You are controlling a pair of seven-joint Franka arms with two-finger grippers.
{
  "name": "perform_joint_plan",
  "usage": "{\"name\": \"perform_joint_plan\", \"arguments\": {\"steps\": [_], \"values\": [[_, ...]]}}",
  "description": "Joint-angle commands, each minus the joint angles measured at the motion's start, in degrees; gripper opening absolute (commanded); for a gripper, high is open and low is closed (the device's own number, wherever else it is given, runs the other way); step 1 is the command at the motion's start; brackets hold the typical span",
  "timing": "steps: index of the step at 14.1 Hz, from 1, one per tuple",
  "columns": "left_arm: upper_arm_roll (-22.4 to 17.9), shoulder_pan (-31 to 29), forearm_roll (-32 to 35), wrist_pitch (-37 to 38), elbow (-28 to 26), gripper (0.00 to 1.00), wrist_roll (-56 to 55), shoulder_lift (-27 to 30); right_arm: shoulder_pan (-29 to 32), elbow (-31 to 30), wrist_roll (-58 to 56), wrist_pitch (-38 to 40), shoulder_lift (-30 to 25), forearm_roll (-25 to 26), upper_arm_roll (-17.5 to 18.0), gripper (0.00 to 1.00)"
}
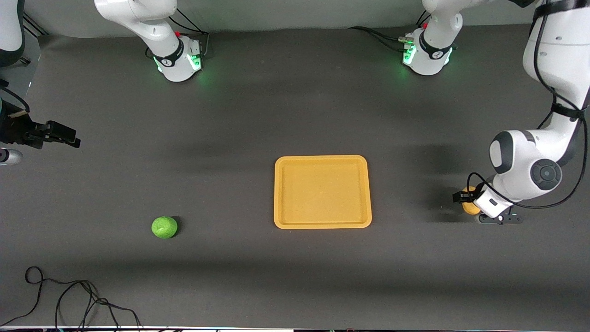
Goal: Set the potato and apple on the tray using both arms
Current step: 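Close the left gripper on the potato and lift it, then carry the potato over the tray with the left gripper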
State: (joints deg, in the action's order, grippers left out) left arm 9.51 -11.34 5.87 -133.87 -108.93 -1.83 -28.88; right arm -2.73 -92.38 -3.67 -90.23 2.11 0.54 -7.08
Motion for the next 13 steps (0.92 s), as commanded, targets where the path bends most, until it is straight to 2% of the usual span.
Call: {"name": "perform_joint_plan", "arguments": {"steps": [1,5,7,9,10,13], "values": [[2.3,7.3,0.3,6.3,2.4,0.01,-15.0,3.9,0.4,-0.6,0.5,-0.8,-0.4,-0.4,0.2,1.0],[2.6,22.7,0.3,5.5,6.9,0.02,-35.6,2.3,0.4,-0.6,0.5,-0.9,-0.3,-0.4,0.1,1.0],[2.7,28.3,0.3,6.1,10.2,0.02,-40.3,0.2,0.4,-0.6,0.5,-1.0,-0.3,-0.4,0.1,1.0],[2.7,30.7,0.2,4.4,11.7,0.02,-41.2,-2.4,0.3,-0.6,0.8,-1.3,-0.2,-0.4,0.2,1.0],[2.7,30.8,0.2,3.9,13.3,0.07,-41.2,-4.4,0.2,-0.7,0.9,-2.0,-0.2,-0.4,0.3,1.0],[2.6,30.4,0.4,3.9,14.4,0.07,-40.3,-7.4,-4.3,-3.8,1.4,-6.7,-0.8,-0.4,0.3,1.0]]}}
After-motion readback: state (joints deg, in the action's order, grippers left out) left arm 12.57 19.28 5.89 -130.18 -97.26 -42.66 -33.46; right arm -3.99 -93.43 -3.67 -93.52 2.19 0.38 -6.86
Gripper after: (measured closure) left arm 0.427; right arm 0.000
